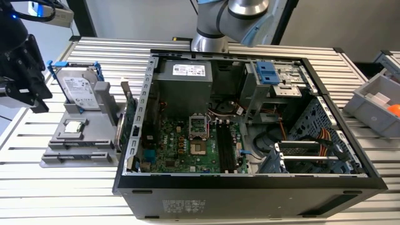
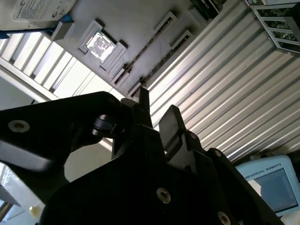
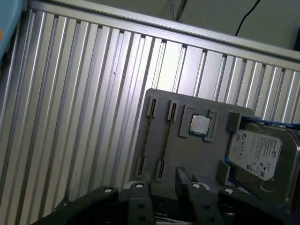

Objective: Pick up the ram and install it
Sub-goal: 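Pick up the ram and move it above insertion slot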

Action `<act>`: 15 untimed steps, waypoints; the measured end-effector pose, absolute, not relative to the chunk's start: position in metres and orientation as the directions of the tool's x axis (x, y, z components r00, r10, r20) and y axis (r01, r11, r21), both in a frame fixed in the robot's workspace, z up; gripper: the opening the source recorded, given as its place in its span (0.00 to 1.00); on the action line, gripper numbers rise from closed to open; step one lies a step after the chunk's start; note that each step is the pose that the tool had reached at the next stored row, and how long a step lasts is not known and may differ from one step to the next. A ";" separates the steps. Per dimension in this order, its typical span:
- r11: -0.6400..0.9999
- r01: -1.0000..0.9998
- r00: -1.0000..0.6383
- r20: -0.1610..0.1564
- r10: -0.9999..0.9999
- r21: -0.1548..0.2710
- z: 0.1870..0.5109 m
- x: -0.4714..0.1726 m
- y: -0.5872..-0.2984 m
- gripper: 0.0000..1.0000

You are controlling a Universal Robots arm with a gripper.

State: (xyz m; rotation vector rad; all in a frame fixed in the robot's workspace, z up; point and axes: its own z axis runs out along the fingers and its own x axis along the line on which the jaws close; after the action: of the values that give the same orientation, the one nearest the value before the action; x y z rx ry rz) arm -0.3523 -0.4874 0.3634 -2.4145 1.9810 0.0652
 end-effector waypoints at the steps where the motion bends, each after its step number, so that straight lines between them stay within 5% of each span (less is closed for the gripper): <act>1: -0.196 -0.981 0.195 -0.043 -0.980 0.013 0.363 -0.352 -0.487 1.00; 15: -0.123 -0.992 0.122 -0.043 -0.992 0.013 0.361 -0.352 -0.487 1.00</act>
State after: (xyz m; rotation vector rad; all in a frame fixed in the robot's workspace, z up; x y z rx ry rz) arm -0.3522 -0.4871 0.3612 -2.3385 2.0681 0.0640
